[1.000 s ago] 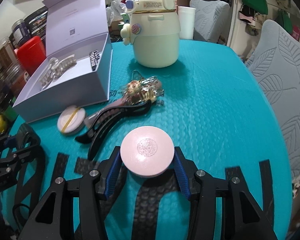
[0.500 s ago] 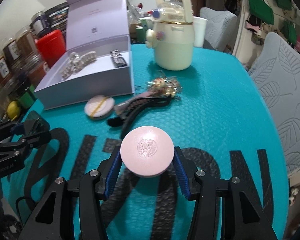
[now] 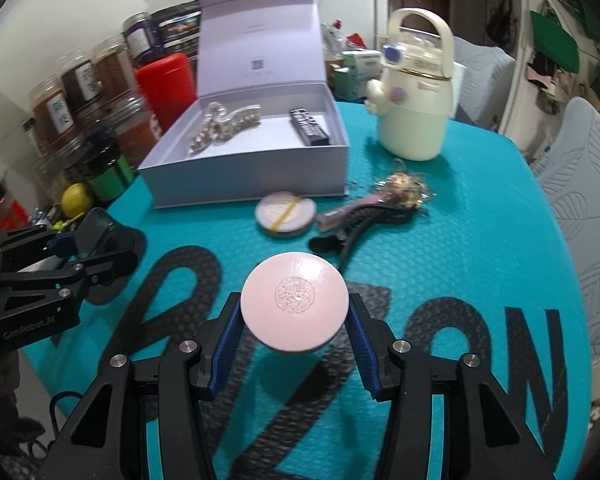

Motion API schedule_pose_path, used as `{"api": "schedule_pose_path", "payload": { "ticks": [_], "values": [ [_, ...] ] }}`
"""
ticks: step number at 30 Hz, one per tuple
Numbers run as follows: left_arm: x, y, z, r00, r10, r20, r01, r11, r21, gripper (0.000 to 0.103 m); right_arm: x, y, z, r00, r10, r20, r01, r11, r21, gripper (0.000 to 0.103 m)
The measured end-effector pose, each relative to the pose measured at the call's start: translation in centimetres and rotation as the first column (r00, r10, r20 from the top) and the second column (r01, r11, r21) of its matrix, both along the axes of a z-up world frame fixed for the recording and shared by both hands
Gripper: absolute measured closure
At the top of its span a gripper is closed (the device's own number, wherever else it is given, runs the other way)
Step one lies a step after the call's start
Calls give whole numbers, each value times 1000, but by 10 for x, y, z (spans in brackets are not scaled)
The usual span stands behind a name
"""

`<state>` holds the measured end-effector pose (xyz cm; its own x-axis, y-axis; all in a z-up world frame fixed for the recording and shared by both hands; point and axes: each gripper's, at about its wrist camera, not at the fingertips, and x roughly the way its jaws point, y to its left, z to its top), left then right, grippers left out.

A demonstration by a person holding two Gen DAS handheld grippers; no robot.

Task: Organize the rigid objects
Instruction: 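Lift the grey case with the left tool while the right tool lifts the pink compact, then carry the grey case into the lavender box with the left tool while the right tool carries the compact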

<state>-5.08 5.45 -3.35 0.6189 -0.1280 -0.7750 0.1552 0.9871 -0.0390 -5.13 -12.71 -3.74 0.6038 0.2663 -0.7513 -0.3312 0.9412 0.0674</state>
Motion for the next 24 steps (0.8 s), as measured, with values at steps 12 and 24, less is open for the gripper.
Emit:
{"api": "schedule_pose_path", "payload": {
  "ticks": [12, 24],
  "values": [
    [-4, 17, 19, 998, 18, 53, -17, 1000, -12, 61, -8, 30, 12, 996, 83, 21, -84, 997, 2, 53],
    [23, 23, 40, 995, 7, 96, -5, 1000, -16, 61, 12, 44, 35, 992, 122, 44, -123, 992, 15, 53]
  ]
}}
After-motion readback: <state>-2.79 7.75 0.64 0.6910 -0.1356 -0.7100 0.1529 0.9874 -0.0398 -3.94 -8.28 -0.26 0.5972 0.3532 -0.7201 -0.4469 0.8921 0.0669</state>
